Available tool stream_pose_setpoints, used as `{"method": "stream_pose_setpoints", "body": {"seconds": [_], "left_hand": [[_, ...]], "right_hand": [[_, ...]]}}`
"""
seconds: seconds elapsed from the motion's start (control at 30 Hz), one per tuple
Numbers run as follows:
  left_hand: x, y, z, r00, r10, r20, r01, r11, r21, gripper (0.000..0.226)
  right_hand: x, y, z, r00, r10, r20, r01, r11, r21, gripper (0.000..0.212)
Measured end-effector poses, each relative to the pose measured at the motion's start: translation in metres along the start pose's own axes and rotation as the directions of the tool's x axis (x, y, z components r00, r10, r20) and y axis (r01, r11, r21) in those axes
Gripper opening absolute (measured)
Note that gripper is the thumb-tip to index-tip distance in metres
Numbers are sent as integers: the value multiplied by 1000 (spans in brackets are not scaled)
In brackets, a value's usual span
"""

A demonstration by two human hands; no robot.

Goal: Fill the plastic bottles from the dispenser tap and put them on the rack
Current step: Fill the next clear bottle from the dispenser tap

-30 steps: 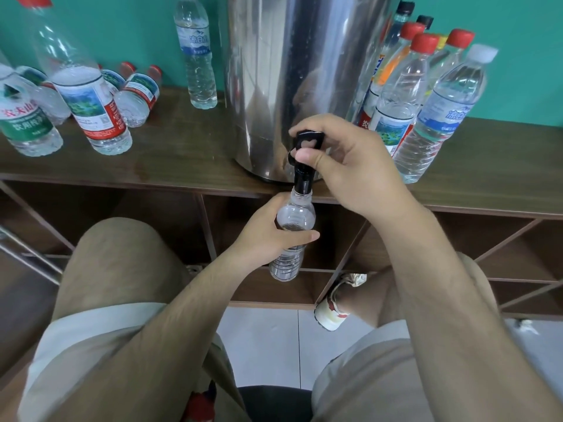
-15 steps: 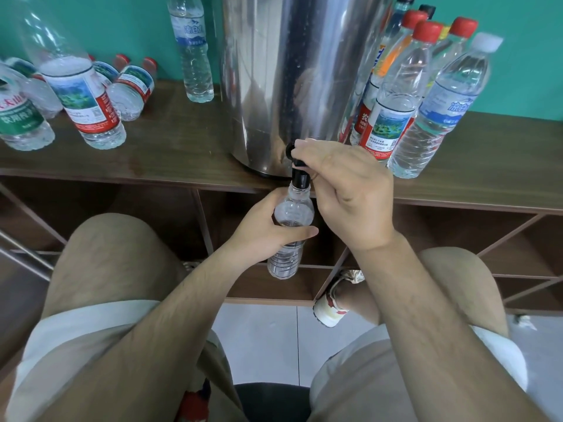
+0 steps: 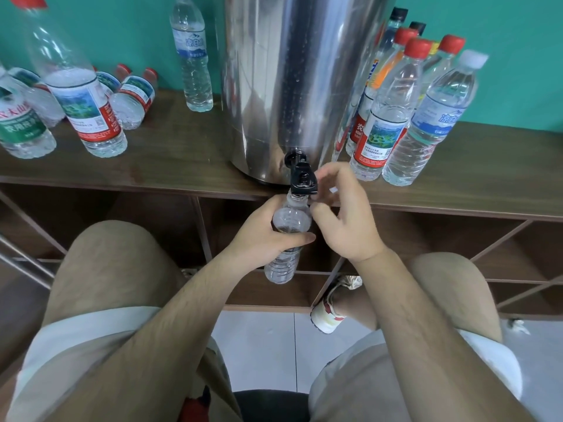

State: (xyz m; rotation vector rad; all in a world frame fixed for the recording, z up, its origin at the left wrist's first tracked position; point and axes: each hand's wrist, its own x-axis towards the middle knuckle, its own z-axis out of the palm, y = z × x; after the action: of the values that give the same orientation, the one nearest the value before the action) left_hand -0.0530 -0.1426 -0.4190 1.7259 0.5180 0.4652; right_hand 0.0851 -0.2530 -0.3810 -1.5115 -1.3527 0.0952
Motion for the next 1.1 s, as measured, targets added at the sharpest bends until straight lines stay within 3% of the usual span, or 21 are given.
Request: {"method": "stream_pose_setpoints", "body": {"seconds": [0.13,0.73,1.1], "left_hand": [[0,1,0,1000,10,1,-10,1000,-9,68],[4,-9,2,996,-81,28,79,995,63,67],[3,-13,3,995,-94,31,92,993,76,68]], "right_hand": [[-1,12,3,976,146,160,-134,987,-83,24],[3,18,8,963,212,168,-196,975,-107,44],[1,22,9,959,231,166,-218,972,-92,41]]}}
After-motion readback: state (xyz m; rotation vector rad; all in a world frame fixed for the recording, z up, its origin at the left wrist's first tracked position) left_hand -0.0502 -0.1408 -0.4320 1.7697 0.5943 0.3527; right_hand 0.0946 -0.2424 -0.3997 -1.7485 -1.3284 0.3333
